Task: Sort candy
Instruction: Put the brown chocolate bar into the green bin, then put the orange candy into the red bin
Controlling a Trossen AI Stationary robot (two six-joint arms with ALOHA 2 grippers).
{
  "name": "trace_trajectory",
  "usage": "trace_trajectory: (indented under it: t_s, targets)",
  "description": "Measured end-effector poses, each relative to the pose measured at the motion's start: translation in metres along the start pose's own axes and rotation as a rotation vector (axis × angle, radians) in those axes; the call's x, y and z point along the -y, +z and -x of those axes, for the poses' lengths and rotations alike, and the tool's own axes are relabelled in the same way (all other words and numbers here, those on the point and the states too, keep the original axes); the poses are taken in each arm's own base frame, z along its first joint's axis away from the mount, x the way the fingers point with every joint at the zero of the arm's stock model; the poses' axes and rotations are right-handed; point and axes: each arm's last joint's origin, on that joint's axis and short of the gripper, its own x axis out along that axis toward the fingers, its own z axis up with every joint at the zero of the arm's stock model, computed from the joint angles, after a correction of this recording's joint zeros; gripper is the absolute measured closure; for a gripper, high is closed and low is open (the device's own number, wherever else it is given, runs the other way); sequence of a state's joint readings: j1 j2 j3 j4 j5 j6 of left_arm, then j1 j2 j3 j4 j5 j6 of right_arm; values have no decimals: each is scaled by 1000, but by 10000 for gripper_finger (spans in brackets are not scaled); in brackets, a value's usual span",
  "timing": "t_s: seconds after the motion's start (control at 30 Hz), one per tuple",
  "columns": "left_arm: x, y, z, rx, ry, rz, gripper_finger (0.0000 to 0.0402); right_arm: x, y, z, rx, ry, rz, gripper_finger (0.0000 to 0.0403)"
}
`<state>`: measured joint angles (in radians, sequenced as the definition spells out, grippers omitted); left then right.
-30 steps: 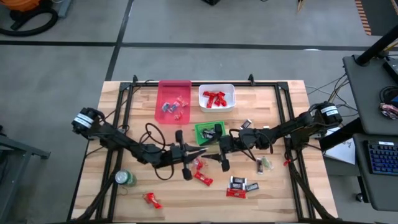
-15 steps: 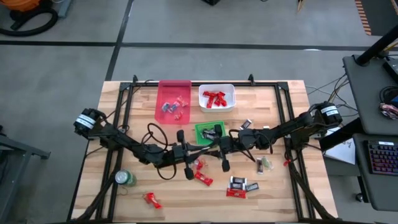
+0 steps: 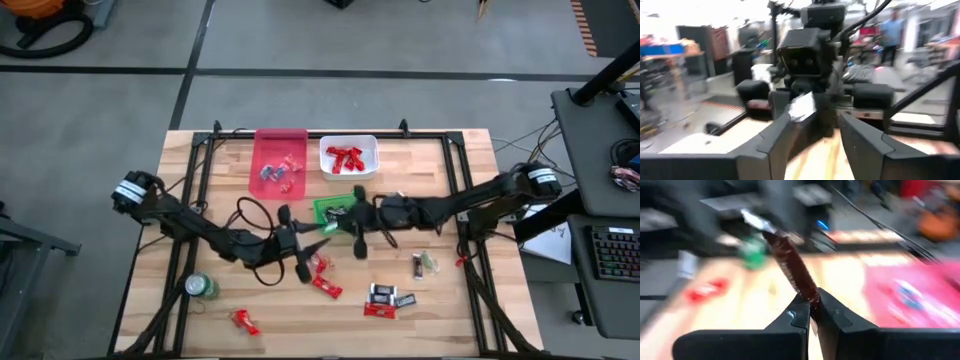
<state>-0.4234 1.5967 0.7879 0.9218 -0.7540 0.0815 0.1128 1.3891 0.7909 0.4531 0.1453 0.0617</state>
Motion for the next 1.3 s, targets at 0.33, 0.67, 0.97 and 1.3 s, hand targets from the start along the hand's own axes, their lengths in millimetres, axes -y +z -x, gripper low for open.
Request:
trace_trajectory:
  t_s: [0.33, 0.67, 0.97, 1.3]
  targets:
    - [-23, 15, 20, -214, 74, -67, 237, 52, -26, 3, -446, -227, -83, 391]
    - [-34, 8, 33, -367, 104, -53, 240, 53, -50, -11, -544, -171, -104, 355]
    - [-25, -8, 31, -475, -75, -10, 240, 53, -42, -5, -526, -180, -146, 258]
    - [-21, -35, 33, -642, -99, 27, 240, 39, -26, 23, -667, -175, -358, 250]
